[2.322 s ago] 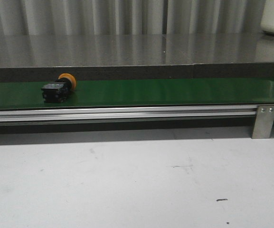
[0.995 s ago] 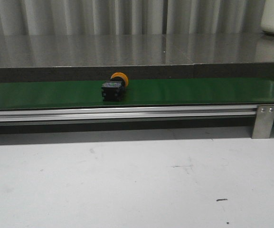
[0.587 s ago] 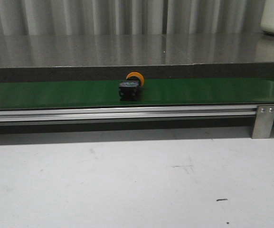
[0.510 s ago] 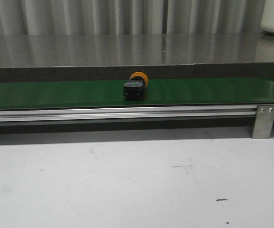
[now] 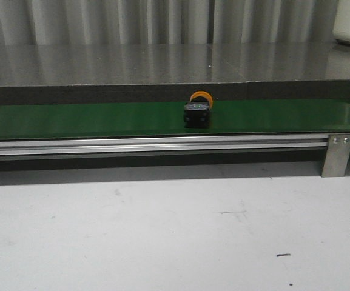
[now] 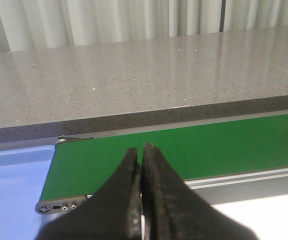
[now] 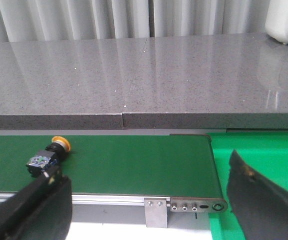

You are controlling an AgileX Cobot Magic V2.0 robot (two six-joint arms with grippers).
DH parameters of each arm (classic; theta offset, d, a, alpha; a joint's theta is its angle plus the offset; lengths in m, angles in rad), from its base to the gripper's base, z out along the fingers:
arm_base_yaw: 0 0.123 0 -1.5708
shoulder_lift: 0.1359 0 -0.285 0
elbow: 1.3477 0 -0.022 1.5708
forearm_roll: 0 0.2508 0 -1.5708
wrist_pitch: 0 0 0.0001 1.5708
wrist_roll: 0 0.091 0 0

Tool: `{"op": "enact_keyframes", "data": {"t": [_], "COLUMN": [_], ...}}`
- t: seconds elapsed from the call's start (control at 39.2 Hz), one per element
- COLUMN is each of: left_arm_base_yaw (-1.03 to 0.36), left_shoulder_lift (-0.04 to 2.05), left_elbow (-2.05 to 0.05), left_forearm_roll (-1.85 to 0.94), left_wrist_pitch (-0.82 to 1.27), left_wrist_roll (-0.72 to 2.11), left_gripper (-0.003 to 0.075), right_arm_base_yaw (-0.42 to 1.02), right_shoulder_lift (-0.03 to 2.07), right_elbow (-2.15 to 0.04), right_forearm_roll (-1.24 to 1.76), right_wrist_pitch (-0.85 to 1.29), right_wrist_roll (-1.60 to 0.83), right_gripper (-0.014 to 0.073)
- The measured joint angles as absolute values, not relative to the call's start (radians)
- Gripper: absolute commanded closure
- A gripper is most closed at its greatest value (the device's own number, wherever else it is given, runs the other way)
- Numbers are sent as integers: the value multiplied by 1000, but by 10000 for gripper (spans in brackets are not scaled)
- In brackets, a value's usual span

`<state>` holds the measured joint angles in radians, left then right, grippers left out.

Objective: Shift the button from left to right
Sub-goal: 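Release the button and let the belt carry it toward the right gripper, then grasp the button at the belt's end with the right gripper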

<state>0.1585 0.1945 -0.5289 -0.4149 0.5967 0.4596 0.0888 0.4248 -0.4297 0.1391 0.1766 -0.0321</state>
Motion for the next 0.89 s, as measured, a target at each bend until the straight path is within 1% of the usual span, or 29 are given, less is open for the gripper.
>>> {"op": "enact_keyframes", "data": {"t": [0.31, 0.46, 0.61, 0.89], "left_arm_base_yaw": [159, 159, 159, 159], "left_shoulder_lift": [195, 195, 195, 195], "left_elbow": [-529, -529, -529, -529], "left_forearm_roll": [-415, -415, -415, -415], "left_wrist_pitch": [597, 597, 597, 597], "left_wrist_roll": [460, 460, 460, 460], "left_gripper": [741, 741, 741, 741], "right_arm_base_yaw": [89, 89, 89, 89], "right_shoulder_lift": [434, 511, 668, 1076], "right_elbow": [-432, -462, -564, -843], "right_forearm_roll": [139, 139, 153, 208], "right_wrist_pitch": [177, 177, 202, 333], "right_wrist_roll": [-32, -32, -32, -32], "right_gripper": [-52, -52, -52, -52]}}
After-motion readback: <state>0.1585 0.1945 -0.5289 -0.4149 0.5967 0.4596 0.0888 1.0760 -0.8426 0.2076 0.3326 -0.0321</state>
